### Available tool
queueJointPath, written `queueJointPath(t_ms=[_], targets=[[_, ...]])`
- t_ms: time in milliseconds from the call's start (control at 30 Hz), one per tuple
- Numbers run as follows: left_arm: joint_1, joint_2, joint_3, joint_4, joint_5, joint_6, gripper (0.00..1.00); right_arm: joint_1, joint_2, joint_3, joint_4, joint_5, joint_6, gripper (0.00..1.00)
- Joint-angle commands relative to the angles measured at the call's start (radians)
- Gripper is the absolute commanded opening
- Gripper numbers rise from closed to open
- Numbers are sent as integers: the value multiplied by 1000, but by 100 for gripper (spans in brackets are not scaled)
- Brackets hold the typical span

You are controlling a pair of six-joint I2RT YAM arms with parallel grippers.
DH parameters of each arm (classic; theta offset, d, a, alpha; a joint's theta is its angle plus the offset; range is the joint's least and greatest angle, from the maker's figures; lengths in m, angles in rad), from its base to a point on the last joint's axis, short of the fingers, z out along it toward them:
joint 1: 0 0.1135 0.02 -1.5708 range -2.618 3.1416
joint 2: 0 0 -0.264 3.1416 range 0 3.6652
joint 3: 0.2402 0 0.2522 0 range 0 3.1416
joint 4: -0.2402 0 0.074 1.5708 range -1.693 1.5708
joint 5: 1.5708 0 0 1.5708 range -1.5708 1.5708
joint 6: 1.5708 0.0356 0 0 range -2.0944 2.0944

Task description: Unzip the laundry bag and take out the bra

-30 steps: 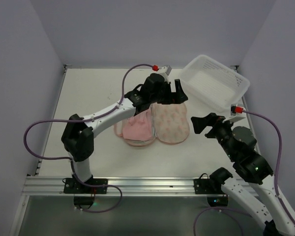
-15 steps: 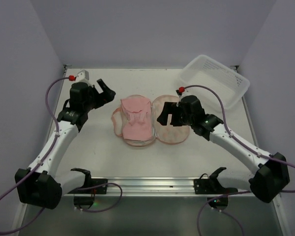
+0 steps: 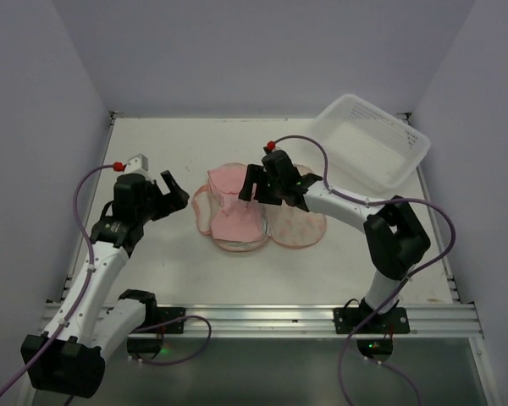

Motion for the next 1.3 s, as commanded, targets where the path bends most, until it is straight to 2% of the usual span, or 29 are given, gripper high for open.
queueJointPath(t_ms=[0, 167, 300, 433, 1100, 1200, 1233, 1267], targets=[[9, -16, 35, -14, 23, 22, 100, 12, 55, 67, 28, 49, 64, 73], [9, -8, 61, -31, 30, 28, 100, 23, 121, 92, 57, 40, 49, 72], [9, -11, 66, -54, 23, 38, 100, 36, 140, 90, 86, 15, 35, 63], [9, -11, 66, -62, 26, 46, 100, 36, 143, 93, 95, 29, 24, 60], [9, 32, 53, -40, 49, 74, 100, 43, 206, 162, 48, 27, -21, 40], [9, 30, 47, -42, 47, 78, 100, 41, 219, 155, 38, 30, -11, 28], [11, 30, 47, -42, 46, 81, 100, 43, 218, 150, 38, 30, -10, 19], [9, 30, 44, -42, 46, 81, 100, 41, 216, 142, 41, 30, -13, 15]])
